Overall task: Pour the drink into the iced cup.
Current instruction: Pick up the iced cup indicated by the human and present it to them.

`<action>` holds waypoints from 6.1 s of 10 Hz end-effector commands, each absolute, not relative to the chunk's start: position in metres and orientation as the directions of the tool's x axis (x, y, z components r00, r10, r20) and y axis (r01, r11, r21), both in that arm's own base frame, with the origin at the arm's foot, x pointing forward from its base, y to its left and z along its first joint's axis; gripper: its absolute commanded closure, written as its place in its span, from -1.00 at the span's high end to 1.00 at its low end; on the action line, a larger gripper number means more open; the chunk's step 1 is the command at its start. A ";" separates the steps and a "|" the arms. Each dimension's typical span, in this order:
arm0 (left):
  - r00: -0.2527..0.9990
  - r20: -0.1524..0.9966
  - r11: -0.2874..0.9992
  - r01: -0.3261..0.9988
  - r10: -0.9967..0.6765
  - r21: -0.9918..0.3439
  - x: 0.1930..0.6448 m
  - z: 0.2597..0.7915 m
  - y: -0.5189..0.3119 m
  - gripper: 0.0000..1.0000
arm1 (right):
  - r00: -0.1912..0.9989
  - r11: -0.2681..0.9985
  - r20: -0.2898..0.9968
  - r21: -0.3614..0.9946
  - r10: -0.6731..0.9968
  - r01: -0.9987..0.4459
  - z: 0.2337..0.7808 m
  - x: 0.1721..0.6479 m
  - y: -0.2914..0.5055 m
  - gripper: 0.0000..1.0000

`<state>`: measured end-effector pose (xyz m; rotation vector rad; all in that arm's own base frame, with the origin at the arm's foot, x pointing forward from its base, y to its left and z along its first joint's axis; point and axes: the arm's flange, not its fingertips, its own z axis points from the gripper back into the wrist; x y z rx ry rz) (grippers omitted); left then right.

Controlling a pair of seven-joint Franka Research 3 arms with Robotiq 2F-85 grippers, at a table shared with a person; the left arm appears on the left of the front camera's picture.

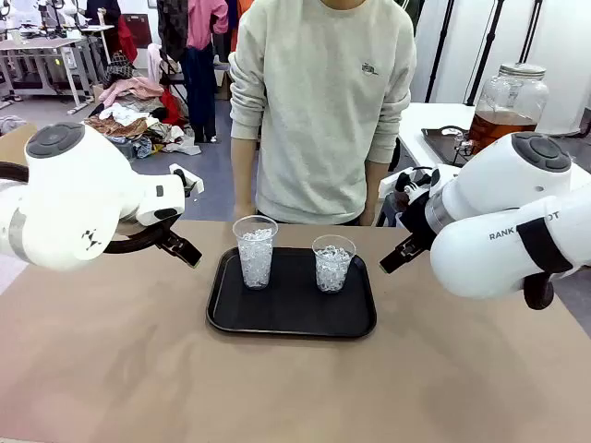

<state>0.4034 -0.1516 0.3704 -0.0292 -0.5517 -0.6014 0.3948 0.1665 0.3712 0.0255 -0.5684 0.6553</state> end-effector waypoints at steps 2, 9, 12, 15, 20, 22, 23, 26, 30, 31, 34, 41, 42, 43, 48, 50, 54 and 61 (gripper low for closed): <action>0.685 0.501 0.829 0.544 -0.529 0.131 0.403 0.370 -0.152 1.00 | 0.647 0.798 0.508 -0.153 0.569 -0.583 0.371 0.395 0.167 1.00; 0.685 0.501 0.829 0.544 -0.529 0.131 0.403 0.370 -0.152 1.00 | 0.647 0.798 0.508 -0.153 0.569 -0.583 0.371 0.395 0.167 1.00; 0.685 0.501 0.829 0.544 -0.529 0.131 0.403 0.370 -0.152 1.00 | 0.647 0.798 0.508 -0.153 0.569 -0.583 0.371 0.395 0.167 1.00; 0.703 0.508 0.836 0.545 -0.497 0.064 0.405 0.389 -0.147 1.00 | 0.676 0.804 0.512 -0.049 0.530 -0.593 0.386 0.401 0.163 1.00; 0.813 0.425 0.818 0.525 -0.399 -0.236 0.414 0.443 -0.112 1.00 | 0.749 0.767 0.518 0.245 0.414 -0.593 0.440 0.406 0.136 1.00; 0.840 0.420 0.763 0.510 -0.344 -0.397 0.414 0.451 -0.092 1.00 | 0.788 0.740 0.529 0.382 0.315 -0.553 0.449 0.405 0.120 1.00; 0.854 0.424 0.746 0.488 -0.301 -0.454 0.415 0.451 -0.081 1.00 | 0.818 0.723 0.520 0.463 0.247 -0.513 0.448 0.404 0.109 1.00; 0.890 0.435 0.683 0.403 -0.137 -0.609 0.415 0.436 -0.053 1.00 | 0.873 0.647 0.477 0.636 0.099 -0.421 0.430 0.400 0.081 1.00; 0.905 0.413 0.686 0.363 -0.099 -0.630 0.414 0.434 -0.043 1.00 | 0.894 0.648 0.443 0.661 0.071 -0.379 0.432 0.396 0.075 1.00; 0.905 0.413 0.686 0.363 -0.099 -0.630 0.414 0.434 -0.043 1.00 | 0.894 0.648 0.443 0.661 0.071 -0.379 0.432 0.396 0.075 1.00; 0.904 0.414 0.695 0.364 -0.105 -0.620 0.414 0.429 -0.043 1.00 | 0.899 0.666 0.429 0.647 0.083 -0.370 0.428 0.396 0.075 1.00; 0.980 0.172 0.476 0.106 0.098 -0.873 0.459 0.396 -0.004 1.00 | 0.977 0.372 0.199 0.915 -0.074 -0.158 0.402 0.418 0.033 1.00; 0.978 0.180 0.434 0.116 0.109 -0.893 0.465 0.390 0.001 1.00 | 0.982 0.325 0.163 0.937 -0.091 -0.126 0.397 0.423 0.027 1.00; 0.974 0.185 0.395 0.120 0.131 -0.911 0.471 0.386 0.004 1.00 | 0.986 0.284 0.136 0.953 -0.096 -0.104 0.394 0.427 0.023 1.00; 0.975 0.170 0.303 0.120 0.146 -0.945 0.489 0.373 0.015 1.00 | 0.992 0.171 0.063 0.984 -0.110 -0.043 0.391 0.443 0.013 1.00; 0.988 0.127 0.294 0.096 0.089 -0.951 0.495 0.371 0.018 1.00 | 0.994 0.168 0.062 0.985 -0.094 -0.046 0.389 0.445 0.014 1.00; 0.987 0.128 0.295 0.095 0.095 -0.951 0.493 0.366 0.014 1.00 | 0.993 0.192 0.072 0.980 -0.089 -0.054 0.382 0.439 0.016 1.00; 0.987 0.128 0.295 0.095 0.095 -0.951 0.493 0.366 0.014 1.00 | 0.993 0.192 0.072 0.980 -0.089 -0.054 0.382 0.439 0.016 1.00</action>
